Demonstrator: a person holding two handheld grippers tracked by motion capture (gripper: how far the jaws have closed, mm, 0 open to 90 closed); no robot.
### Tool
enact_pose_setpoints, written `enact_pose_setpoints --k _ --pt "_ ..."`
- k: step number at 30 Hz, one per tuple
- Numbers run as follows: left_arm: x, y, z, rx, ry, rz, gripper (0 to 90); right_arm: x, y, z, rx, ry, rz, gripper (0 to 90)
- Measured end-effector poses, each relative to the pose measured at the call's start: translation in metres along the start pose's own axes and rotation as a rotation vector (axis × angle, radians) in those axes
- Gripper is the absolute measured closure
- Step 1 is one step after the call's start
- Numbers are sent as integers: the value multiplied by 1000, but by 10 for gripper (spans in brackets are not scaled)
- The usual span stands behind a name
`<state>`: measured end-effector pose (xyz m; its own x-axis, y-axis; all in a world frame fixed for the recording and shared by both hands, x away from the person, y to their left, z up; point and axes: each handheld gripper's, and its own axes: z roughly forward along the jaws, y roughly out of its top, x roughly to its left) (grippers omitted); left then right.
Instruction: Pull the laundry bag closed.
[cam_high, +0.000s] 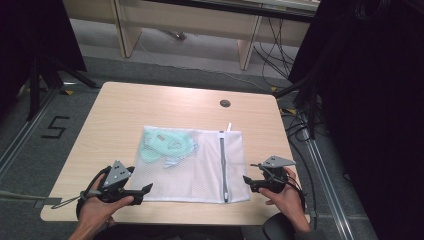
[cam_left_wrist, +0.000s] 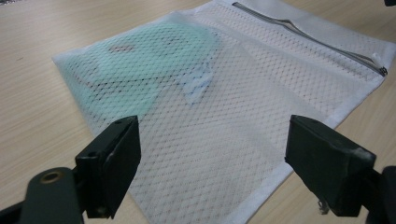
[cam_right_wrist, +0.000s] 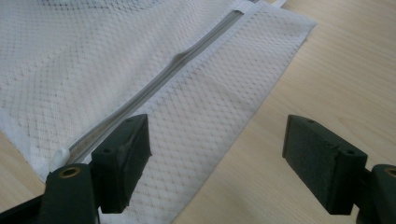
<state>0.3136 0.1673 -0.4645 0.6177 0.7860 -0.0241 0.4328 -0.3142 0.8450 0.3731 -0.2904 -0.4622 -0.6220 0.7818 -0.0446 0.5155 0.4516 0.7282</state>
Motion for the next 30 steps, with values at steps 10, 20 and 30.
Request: enact_pose_setpoints --k 10,20,30 --pt "-3 3 8 0 8 13 178 2 -1 1 30 51 -34 254" --pt "-19 6 21 0 -77 31 187 9 1 4 39 79 -92 301" --pt "-47 13 43 49 -165 111 220 15 2 7 33 124 -138 378"
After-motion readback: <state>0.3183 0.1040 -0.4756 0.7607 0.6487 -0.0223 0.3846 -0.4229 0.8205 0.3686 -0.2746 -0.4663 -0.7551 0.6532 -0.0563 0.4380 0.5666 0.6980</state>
